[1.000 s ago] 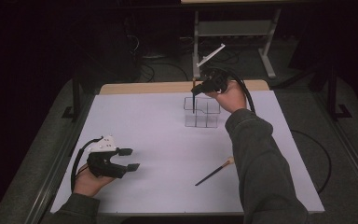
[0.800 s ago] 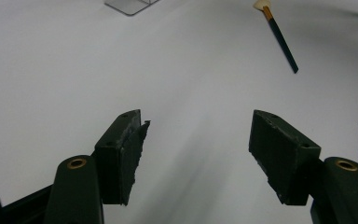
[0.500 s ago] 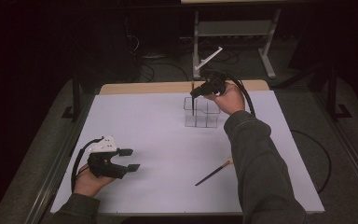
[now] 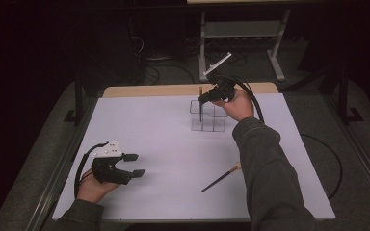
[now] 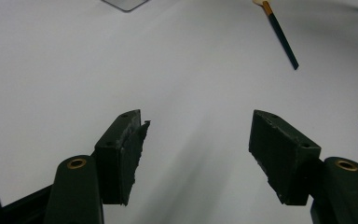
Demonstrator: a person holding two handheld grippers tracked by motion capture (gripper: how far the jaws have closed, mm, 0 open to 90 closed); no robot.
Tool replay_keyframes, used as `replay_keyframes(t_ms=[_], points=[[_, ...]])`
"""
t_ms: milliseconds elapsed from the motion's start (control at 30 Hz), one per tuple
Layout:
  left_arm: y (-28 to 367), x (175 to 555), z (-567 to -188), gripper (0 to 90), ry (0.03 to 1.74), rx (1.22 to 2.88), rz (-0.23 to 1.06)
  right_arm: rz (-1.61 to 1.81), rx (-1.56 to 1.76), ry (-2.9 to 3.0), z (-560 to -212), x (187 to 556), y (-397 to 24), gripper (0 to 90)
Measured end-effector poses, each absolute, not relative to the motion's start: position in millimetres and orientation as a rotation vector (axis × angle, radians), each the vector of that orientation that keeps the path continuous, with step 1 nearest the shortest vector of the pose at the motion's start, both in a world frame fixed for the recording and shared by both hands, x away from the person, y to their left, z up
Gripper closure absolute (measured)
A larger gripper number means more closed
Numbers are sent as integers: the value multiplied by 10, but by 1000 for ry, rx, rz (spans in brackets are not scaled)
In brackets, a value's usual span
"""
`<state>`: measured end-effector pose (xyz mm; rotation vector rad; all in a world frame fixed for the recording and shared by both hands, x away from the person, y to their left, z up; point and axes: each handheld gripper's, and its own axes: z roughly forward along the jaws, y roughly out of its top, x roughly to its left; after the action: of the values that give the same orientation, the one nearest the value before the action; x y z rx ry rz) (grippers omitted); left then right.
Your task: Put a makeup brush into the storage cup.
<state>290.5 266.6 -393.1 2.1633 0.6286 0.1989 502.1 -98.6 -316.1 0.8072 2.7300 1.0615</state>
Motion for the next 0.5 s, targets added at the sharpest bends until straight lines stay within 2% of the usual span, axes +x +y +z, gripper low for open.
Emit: replay_keyframes(t_ms=[500], points=[[2669, 2911, -3931, 343, 621, 2173, 203, 1050, 836, 2743, -3279, 5006, -1006, 815]])
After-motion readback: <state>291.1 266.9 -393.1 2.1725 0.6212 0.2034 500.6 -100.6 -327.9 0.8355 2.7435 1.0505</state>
